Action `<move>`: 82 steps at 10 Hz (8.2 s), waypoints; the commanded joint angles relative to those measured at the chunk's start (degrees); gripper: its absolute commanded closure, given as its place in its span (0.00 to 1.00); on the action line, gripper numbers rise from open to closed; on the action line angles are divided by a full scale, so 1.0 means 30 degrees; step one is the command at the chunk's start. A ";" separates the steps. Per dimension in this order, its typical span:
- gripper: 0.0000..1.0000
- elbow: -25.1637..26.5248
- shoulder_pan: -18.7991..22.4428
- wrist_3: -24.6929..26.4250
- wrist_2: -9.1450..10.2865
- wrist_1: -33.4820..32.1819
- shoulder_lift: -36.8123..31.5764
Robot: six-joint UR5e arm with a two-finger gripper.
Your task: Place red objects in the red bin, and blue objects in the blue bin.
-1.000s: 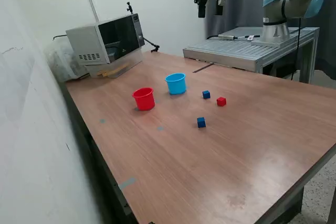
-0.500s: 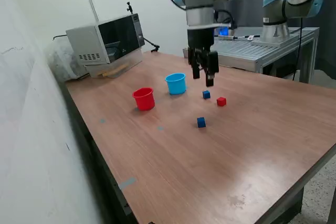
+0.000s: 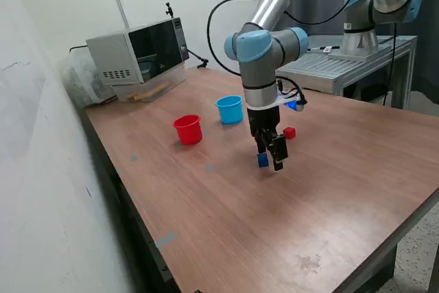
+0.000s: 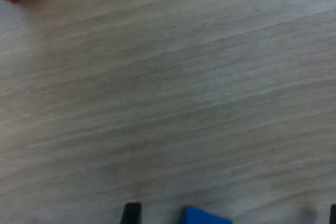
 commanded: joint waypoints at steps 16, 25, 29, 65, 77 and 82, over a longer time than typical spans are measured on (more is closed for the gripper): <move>1.00 0.0551 -0.0152 -0.0044 -0.0241 0.0575 -0.2528; 0.00 0.0789 -0.0034 -0.1246 -0.0270 -0.0185 -0.2268; 0.00 0.0701 -0.0151 -0.1304 -0.0241 -0.0567 -0.1537; 1.00 0.0730 -0.0181 -0.2854 -0.0299 -0.0890 -0.0626; 1.00 0.7905 -0.5800 -0.4556 -0.0329 0.0282 -0.8331; 1.00 0.7967 -0.7705 -0.4703 -0.0886 0.0282 -0.8302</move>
